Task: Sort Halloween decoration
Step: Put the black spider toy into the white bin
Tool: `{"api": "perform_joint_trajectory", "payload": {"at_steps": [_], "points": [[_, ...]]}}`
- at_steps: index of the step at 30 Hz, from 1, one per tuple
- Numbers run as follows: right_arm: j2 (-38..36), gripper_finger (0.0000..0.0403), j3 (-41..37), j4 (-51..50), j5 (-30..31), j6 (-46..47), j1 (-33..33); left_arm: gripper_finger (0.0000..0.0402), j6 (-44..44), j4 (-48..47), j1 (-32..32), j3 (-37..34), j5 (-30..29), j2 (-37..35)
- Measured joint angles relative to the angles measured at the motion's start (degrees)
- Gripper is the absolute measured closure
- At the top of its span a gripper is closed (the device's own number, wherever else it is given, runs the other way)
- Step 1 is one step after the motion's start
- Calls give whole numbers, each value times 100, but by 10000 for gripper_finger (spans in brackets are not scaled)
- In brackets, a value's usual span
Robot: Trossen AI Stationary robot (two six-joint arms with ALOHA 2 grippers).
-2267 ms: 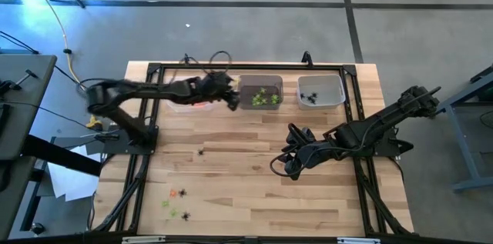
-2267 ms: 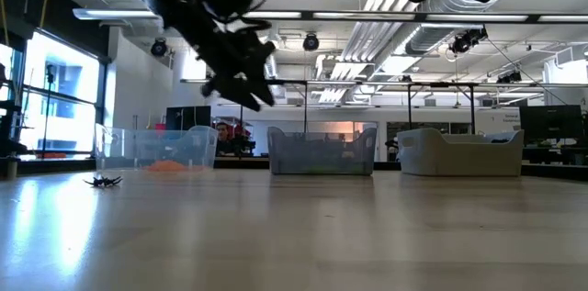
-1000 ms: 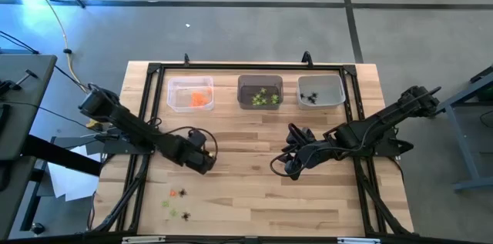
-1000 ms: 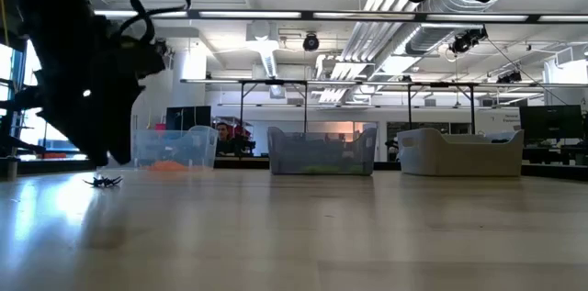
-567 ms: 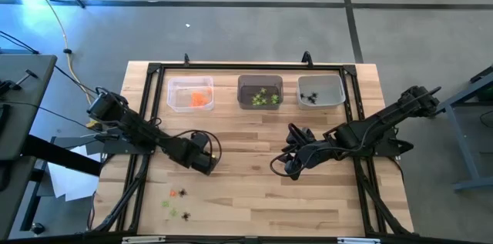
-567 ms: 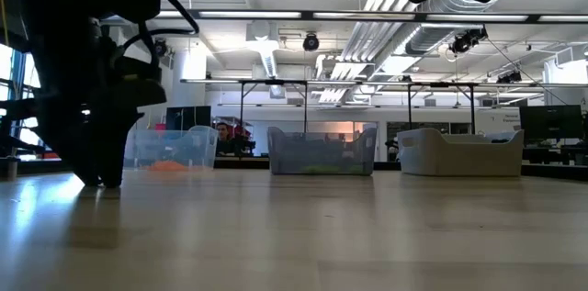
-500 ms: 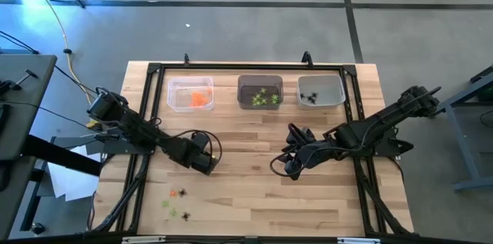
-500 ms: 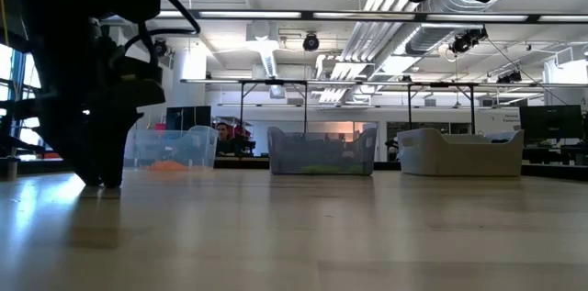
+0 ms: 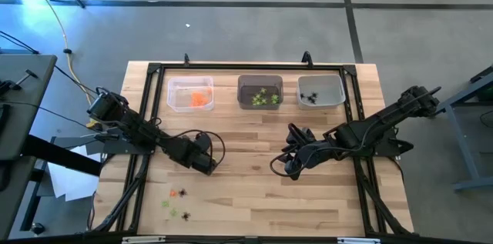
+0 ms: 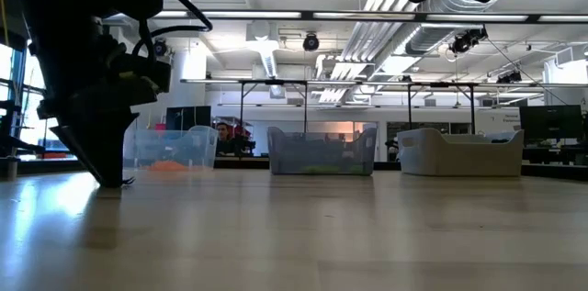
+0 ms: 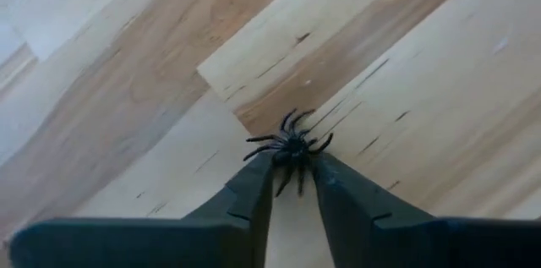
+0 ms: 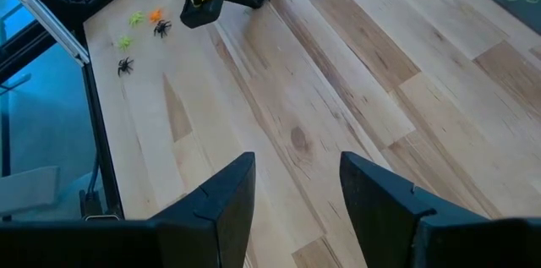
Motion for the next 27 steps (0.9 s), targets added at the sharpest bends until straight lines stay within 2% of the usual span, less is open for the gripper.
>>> {"api": "perform_joint_trajectory", "payload": {"at_steps": [8,19,27], "points": [[0,231,0,0,0,1,-1,396,415,175,-13,-21,-190,8],[-1,231,0,2,0,0,0,401,611,340,-9,29,-262,-105],[0,231,2,-1,0,-1,0,401,1363,693,2,505,-695,-310]]}}
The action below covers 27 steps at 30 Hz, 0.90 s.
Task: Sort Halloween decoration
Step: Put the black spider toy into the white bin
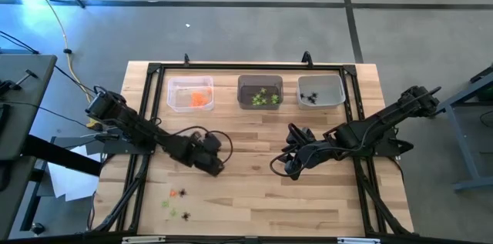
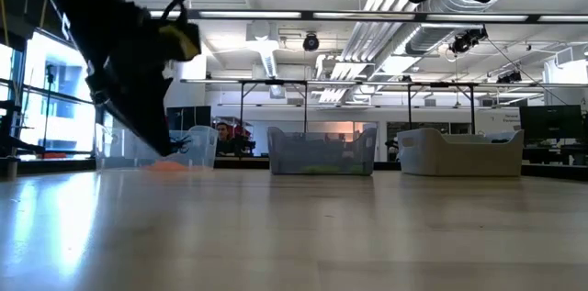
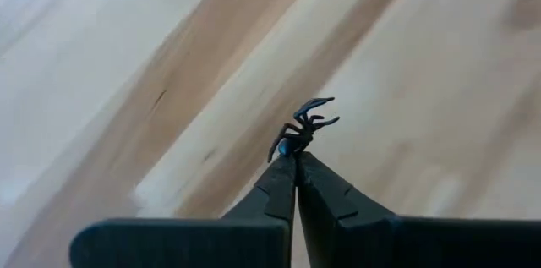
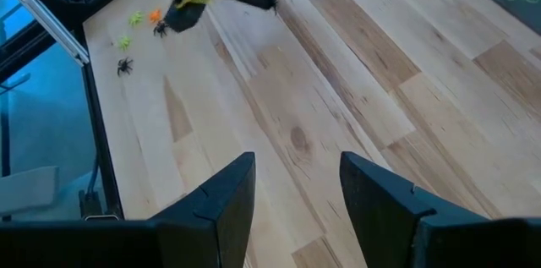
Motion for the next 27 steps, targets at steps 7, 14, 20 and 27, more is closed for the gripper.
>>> {"api": "perform_joint_trajectory", "payload": {"at_steps": [7,14,20,27], "points": [[0,231,-2,1,0,2,0,402,1210,1130,0,446,-138,-33],[0,231,0,1,0,0,2,402,2372,2404,-2,626,-202,-43],[0,231,0,1,0,0,2,401,2831,2944,63,630,-281,-46],[0,231,0,3,14,-67,2,401,2955,3031,90,630,-298,-48]]}}
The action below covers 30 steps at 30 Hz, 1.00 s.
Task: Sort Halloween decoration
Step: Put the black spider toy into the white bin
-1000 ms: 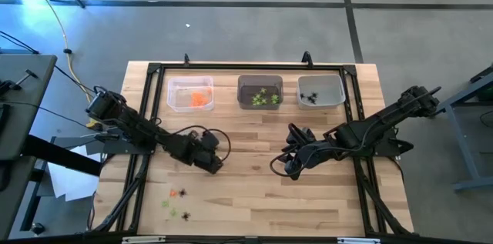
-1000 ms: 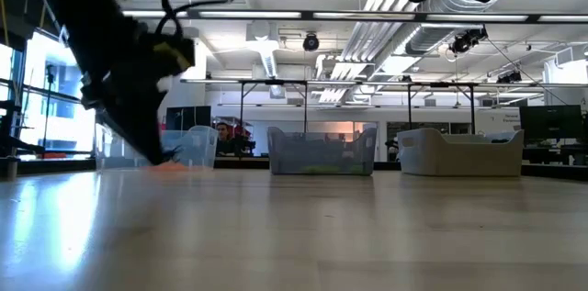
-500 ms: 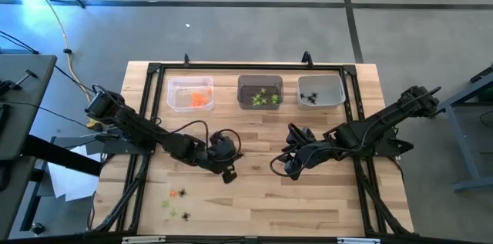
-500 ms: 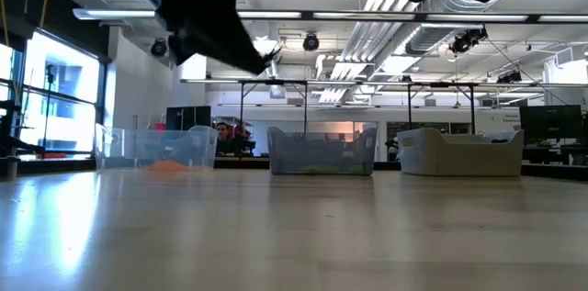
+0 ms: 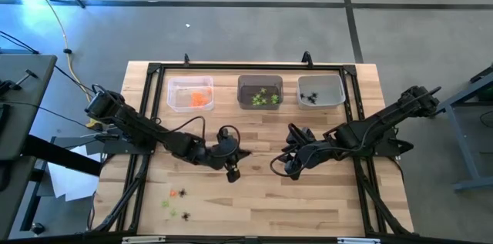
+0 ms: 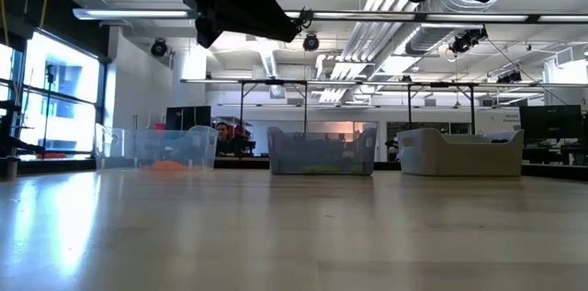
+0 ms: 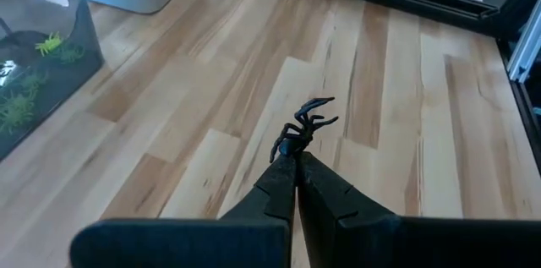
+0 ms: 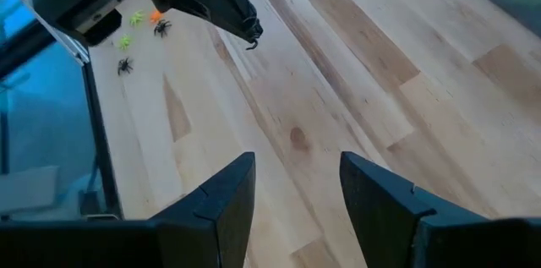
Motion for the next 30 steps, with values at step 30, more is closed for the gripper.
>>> {"api": "perform_joint_trajectory", "payload": {"at_steps": [30], "points": [[72,231,0,13,1000,657,-239,401,445,695,-7,0,-24,-7]]}}
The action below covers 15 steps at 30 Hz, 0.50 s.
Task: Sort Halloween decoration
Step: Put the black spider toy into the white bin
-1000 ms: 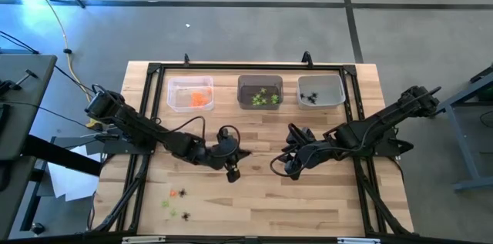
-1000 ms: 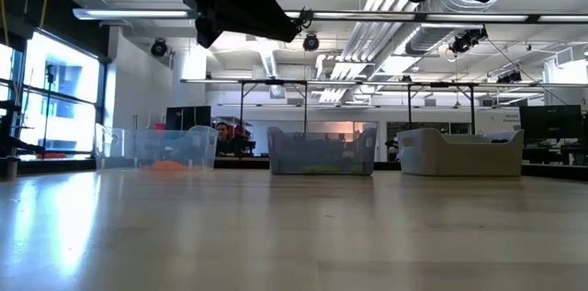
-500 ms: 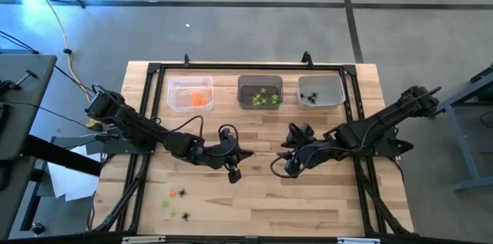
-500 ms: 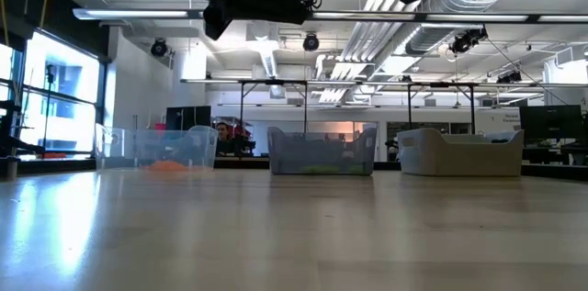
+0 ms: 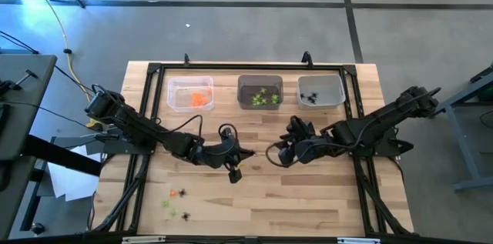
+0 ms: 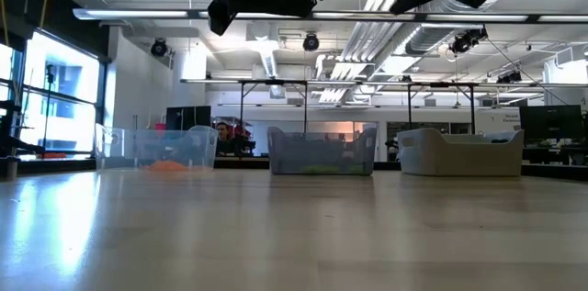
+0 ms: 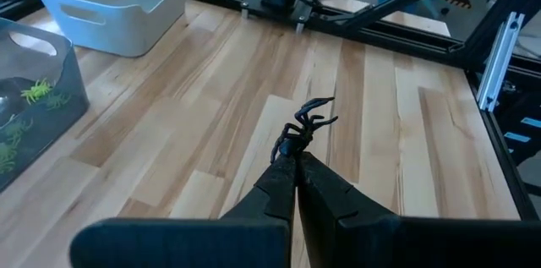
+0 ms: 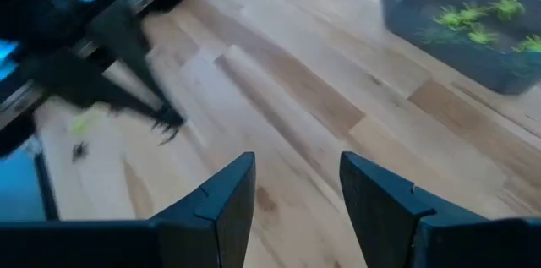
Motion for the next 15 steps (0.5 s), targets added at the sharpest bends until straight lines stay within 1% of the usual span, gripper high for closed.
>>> {"api": "perform_joint_trajectory", "payload": {"at_steps": [5,10,15], "points": [[7,231,0,-15,30,-55,-119,401,5,38,2,0,-2,0],[21,231,0,-32,18,112,-137,401,49,42,4,0,-49,0],[26,231,0,18,-498,606,-220,401,105,44,4,0,-214,0]]}}
